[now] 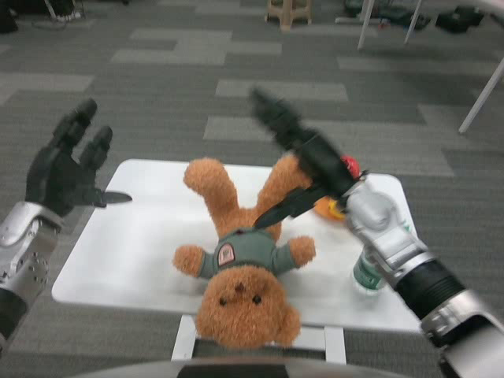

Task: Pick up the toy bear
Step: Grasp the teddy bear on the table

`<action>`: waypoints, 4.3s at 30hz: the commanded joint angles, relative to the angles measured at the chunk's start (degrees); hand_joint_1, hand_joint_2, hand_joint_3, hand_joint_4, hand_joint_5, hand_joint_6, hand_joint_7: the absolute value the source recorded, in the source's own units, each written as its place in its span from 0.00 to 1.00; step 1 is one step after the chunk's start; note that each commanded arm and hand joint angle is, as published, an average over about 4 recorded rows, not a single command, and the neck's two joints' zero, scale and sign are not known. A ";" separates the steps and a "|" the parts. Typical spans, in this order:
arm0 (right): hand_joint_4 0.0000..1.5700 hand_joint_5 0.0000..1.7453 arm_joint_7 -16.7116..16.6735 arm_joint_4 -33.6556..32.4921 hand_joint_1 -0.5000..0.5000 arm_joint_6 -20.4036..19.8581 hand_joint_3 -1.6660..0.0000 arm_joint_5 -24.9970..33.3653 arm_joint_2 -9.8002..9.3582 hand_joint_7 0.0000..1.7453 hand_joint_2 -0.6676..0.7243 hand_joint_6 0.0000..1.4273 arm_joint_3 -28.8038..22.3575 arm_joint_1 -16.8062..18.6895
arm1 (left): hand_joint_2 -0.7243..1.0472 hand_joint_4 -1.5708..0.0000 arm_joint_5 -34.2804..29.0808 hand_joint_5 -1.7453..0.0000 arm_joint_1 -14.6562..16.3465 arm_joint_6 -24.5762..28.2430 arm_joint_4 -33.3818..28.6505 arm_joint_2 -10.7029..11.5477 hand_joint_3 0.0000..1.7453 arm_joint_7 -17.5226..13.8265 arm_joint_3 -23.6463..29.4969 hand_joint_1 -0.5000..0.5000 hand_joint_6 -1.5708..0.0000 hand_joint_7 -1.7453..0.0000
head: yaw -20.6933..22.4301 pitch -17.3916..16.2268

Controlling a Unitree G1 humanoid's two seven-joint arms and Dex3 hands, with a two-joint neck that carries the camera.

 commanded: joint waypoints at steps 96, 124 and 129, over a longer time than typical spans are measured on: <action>0.00 0.32 18.40 14.72 0.21 14.61 0.81 -53.07 2.71 0.00 0.14 0.00 6.01 -8.00 | 0.50 1.00 -3.26 1.00 0.53 -1.50 2.97 -0.12 0.05 0.07 -3.28 0.09 1.00 0.88 | -1.15 3.43; 0.00 0.49 4.87 35.84 0.14 14.17 0.06 -59.61 9.57 0.00 0.26 0.00 18.51 -12.48 | 0.50 1.00 -3.08 1.00 -0.61 -1.85 3.90 -1.88 0.05 0.07 -3.99 0.11 1.00 0.88 | -1.37 3.76; 0.00 0.56 -1.53 44.14 0.23 11.49 0.17 -58.51 11.61 0.16 0.48 0.00 18.42 -12.57 | 0.53 1.00 -3.08 1.00 -0.61 -2.10 4.10 -2.08 0.05 0.07 -3.83 0.14 1.00 0.88 | -1.63 3.60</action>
